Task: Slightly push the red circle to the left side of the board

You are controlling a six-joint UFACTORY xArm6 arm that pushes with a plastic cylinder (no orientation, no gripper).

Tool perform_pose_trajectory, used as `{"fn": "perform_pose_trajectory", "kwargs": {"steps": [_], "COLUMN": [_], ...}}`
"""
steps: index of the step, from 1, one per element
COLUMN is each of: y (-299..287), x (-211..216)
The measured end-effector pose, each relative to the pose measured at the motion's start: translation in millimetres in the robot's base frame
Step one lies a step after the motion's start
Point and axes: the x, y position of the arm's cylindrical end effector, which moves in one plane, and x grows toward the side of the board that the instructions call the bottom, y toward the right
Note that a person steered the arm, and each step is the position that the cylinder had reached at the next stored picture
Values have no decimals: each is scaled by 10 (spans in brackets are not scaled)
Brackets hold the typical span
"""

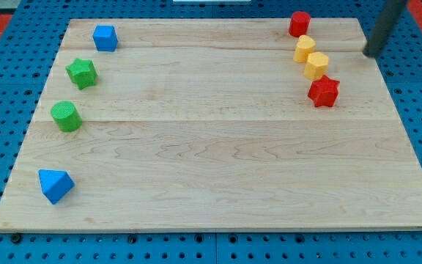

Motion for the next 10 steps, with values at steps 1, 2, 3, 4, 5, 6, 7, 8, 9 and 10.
{"fn": "perform_pose_trajectory", "kwargs": {"steps": [1, 2, 3, 4, 5, 6, 7, 8, 9, 10], "y": [-158, -194, -638, -1001, -1138, -1079, -807, -859, -889, -948], "x": [-609, -612, -603, -602, -602, -597, -575, -575, -575, -514]}}
